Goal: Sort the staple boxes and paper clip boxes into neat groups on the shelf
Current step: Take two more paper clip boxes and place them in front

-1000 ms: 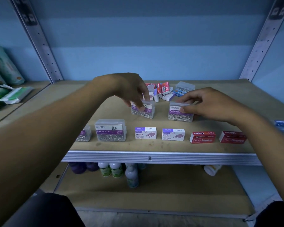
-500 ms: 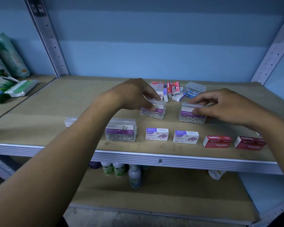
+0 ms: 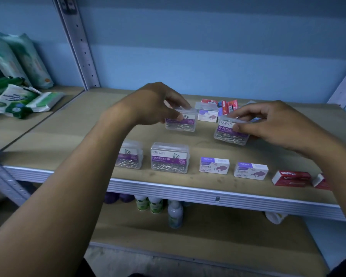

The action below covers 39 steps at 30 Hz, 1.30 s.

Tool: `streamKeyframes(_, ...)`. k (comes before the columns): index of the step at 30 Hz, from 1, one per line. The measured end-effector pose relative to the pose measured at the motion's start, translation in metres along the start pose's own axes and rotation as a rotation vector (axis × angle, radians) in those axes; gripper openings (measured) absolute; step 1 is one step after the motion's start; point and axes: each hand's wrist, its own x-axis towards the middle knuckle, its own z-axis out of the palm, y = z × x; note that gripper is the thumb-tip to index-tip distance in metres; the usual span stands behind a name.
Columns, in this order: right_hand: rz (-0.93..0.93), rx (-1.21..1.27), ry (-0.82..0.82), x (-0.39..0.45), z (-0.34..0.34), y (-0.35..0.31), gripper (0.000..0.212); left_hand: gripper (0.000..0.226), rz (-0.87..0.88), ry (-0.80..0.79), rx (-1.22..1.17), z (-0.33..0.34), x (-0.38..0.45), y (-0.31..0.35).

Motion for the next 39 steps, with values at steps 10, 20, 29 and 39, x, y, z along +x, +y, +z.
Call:
streamKeyframes(10, -0.136, 0.082, -0.016, 0.015, 0.045, -0.055, 0.026, 0.027, -0.083, 0.053, 0.068, -0.038, -0.038, -0.035)
streamKeyframes(20, -0.233, 0.04, -0.032, 0.029, 0.073, -0.074, 0.028, 0.029, -0.112, 0.063, 0.037, -0.048, -0.06, -0.053)
streamKeyframes(29, -0.206, -0.006, -0.153, 0.03, 0.083, -0.084, 0.032, 0.029, -0.133, -0.012, 0.016, -0.046, -0.061, -0.063)
streamKeyframes(39, -0.19, -0.033, -0.176, 0.031, 0.086, -0.08, 0.029, 0.03, -0.125, -0.07, -0.012, -0.04, -0.058, -0.069)
